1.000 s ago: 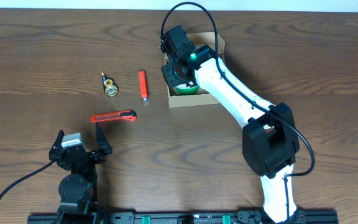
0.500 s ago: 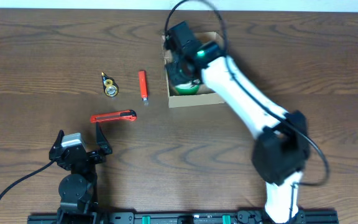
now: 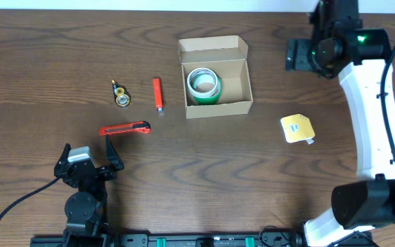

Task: Pack container
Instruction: 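Move the right gripper to the yellow notepad and grasp it, then lift the yellow notepad with the right gripper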

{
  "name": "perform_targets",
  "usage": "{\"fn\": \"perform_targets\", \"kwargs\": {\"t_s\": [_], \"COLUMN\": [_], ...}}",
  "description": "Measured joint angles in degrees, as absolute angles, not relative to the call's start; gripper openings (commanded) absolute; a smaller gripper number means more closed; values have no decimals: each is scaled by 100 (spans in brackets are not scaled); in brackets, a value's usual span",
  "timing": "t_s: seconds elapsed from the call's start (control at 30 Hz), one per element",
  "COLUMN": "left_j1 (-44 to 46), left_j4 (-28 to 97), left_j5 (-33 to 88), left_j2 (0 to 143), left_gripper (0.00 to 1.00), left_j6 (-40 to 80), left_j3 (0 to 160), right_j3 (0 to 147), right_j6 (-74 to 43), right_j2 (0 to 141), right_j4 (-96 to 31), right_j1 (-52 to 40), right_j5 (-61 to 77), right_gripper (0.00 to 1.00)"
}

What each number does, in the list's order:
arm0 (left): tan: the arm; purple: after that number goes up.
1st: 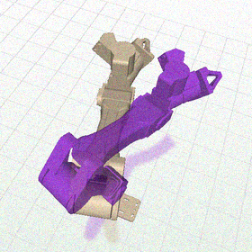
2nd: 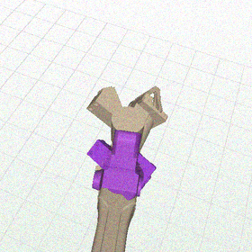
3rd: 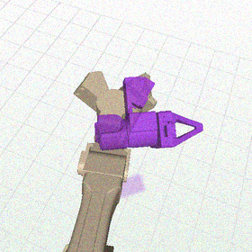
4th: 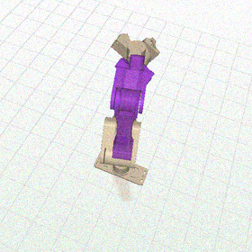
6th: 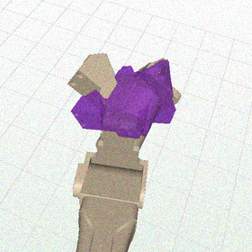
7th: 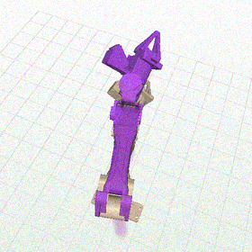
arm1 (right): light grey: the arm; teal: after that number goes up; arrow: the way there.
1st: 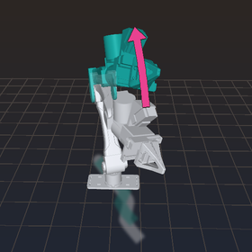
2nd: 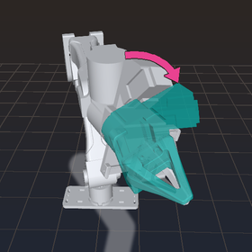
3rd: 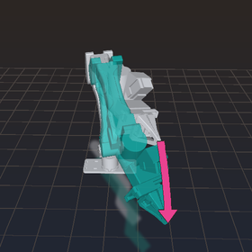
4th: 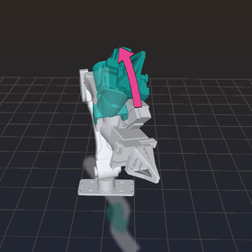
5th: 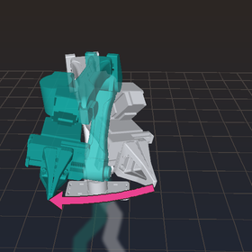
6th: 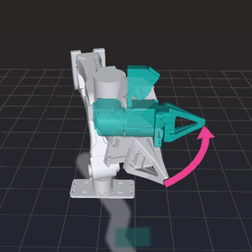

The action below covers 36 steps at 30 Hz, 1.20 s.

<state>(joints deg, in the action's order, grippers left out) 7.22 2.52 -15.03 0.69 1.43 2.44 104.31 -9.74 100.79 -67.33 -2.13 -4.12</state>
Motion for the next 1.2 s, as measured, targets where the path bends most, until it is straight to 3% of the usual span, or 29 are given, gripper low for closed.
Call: {"fn": "perform_targets", "kwargs": {"t_s": [0.17,0.4,0.67,1.2], "left_j1": [722,722,722,722], "left_j4": [252,250,250,252], "left_j5": [-1503,-1503,-1503,-1503], "left_j2": [67,67,67,67], "left_gripper": [95,95,95,95], "left_j6": [143,143,143,143], "left_j3": [244,242,242,242], "right_j3": [9660,7395,5675,4895], "right_j6": [-1033,-1039,-958,-696], "right_j2": [10029,9244,8812,9500], "right_j4": [-6556,-4995,-3522,-2272], "right_j1": [-51,5,10,139], "right_j5": [-412,-414,-421,-633], "right_gripper": [89,99,99,99]}}
